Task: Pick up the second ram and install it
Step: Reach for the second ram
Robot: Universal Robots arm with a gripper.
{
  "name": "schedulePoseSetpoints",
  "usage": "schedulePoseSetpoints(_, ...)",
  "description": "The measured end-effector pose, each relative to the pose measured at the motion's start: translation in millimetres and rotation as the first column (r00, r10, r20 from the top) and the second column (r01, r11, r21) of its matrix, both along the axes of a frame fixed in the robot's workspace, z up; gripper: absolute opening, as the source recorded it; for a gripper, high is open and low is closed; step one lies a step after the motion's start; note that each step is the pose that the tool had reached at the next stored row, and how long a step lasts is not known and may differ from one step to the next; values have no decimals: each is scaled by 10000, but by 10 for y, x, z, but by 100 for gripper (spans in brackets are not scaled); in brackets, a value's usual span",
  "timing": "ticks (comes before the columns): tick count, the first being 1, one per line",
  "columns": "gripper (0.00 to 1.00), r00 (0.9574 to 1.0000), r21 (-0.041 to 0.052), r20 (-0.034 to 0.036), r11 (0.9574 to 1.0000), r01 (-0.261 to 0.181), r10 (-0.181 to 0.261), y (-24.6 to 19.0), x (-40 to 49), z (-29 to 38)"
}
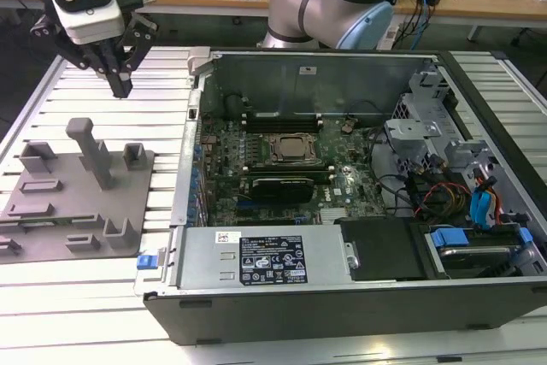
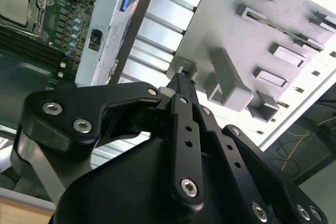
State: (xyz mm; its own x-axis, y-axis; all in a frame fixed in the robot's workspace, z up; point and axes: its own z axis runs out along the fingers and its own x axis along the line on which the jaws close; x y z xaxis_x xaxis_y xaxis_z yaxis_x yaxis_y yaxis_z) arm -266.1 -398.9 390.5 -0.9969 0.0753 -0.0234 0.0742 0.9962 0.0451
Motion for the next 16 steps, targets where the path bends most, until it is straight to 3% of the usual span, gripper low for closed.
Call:
schedulePoseSetpoints(8, 11, 10000, 0, 0, 10000, 0, 0, 0, -218, -4)
schedulePoseSetpoints(16, 11, 10000, 0, -1, 10000, 0, 0, 0, -509, -14)
